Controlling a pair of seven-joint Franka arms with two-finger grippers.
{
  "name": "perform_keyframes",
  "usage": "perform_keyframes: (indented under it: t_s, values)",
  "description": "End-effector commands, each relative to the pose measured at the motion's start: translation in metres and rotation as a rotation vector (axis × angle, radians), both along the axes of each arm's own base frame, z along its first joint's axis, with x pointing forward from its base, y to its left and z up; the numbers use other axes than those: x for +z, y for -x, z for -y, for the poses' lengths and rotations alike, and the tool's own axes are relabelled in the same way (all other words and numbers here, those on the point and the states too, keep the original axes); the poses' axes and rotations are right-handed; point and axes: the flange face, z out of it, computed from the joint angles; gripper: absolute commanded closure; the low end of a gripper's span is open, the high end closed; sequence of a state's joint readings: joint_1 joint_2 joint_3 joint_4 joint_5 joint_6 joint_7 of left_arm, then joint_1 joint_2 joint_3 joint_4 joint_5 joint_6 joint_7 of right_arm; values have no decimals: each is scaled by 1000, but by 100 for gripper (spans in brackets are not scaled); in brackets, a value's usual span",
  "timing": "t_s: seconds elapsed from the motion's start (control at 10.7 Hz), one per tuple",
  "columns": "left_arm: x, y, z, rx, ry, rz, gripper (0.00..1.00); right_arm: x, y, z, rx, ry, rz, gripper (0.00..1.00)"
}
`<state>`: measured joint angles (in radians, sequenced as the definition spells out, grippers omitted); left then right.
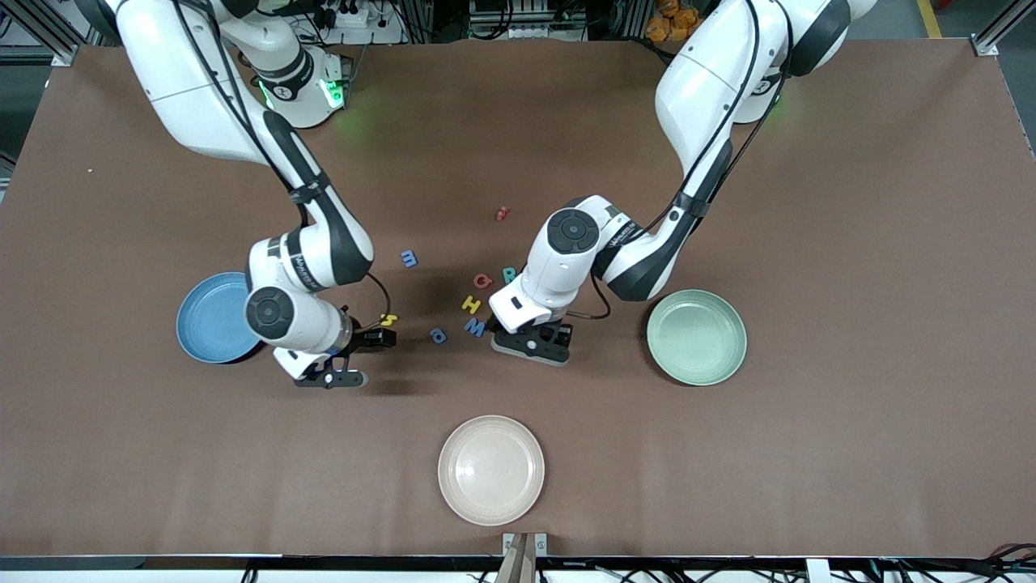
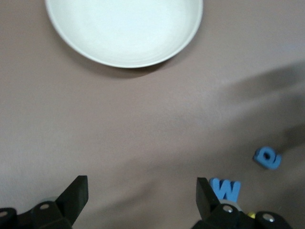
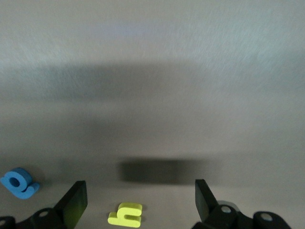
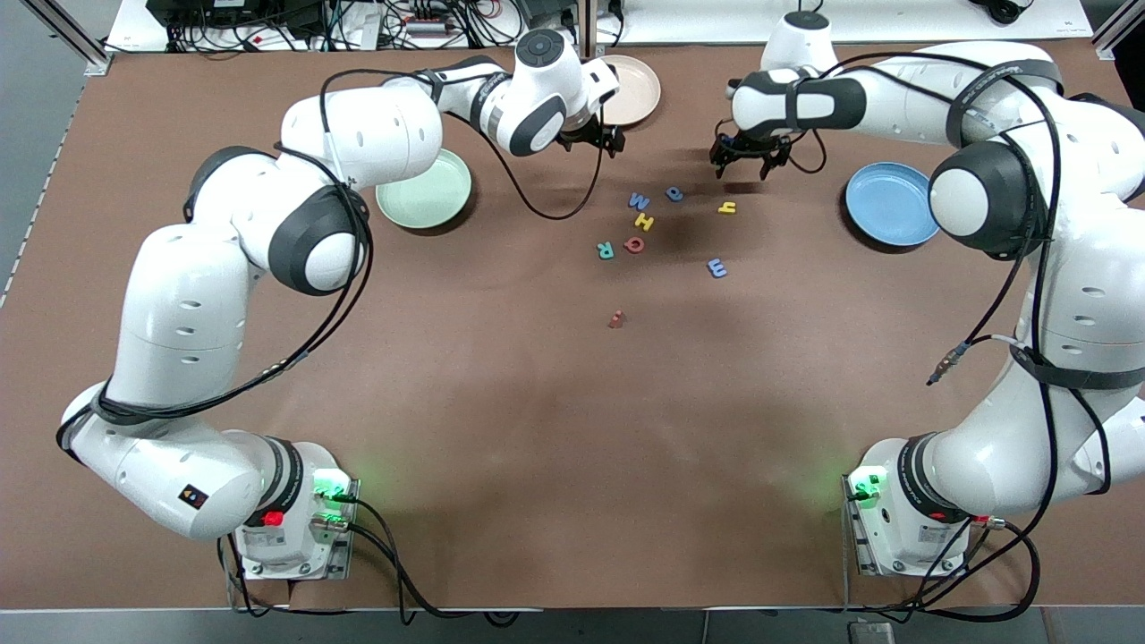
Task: Sort upper and lower case letters into plates
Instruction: 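Grasp the yellow h with the right gripper while the left gripper lowers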
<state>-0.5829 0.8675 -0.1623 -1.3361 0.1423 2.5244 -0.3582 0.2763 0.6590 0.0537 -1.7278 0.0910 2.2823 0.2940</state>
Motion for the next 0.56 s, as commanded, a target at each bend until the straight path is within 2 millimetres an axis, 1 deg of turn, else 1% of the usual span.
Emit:
perform_keyframes:
  t_s: [0.0,0.09,0.19,0.28,0.38,0.47]
  values:
    - [-5,-4,9,-239,-29,135,0,0,19,-7,-91,12,-19,0]
    - [-11,3,19,-260,-19,156,0,-1,27,-14,-127,24,-28,0]
    - [-13,7,22,-268,-11,170,0,0,36,-15,-140,29,-28,0]
    - [-12,6,24,-274,14,213,0,-3,46,-10,-146,27,-10,0]
    - [-18,3,21,-274,34,246,0,-11,56,-8,-149,20,20,0]
    - [-29,4,21,-263,40,234,0,-13,61,-4,-152,17,37,0]
